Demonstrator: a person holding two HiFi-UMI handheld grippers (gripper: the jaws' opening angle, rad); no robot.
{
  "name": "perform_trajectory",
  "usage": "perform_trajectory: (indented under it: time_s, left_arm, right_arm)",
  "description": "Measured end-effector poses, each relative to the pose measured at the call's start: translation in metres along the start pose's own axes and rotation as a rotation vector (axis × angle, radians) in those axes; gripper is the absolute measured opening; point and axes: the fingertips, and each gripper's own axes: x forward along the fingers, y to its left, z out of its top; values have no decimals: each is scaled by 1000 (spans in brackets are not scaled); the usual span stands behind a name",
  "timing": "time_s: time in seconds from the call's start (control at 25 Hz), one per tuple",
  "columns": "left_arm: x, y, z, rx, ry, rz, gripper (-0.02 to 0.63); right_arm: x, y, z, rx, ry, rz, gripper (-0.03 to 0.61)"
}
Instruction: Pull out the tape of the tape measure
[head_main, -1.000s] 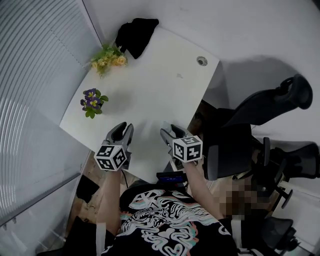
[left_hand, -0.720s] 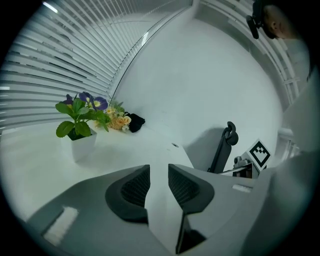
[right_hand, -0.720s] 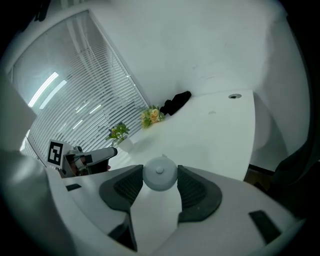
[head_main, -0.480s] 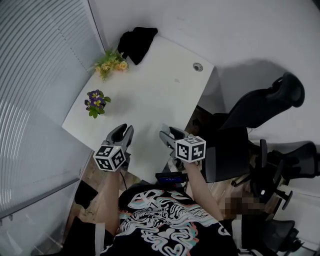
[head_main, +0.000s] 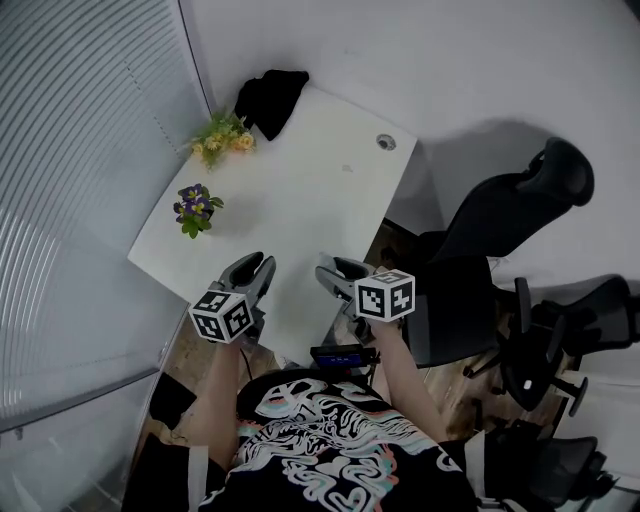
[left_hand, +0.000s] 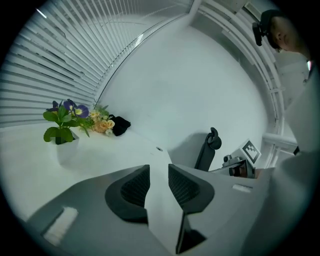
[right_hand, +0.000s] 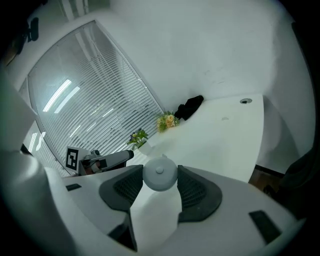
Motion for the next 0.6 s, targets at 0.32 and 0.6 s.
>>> perform_trajectory:
  time_s: [0.32, 0.6]
  left_arm:
    - [3, -23, 0, -18, 9, -94, 117]
    - [7, -42, -10, -103, 38, -219, 117]
  right_arm:
    - [-9, 13, -3, -23, 19, 54, 219]
    - [-10, 27, -3, -24, 28, 146, 219]
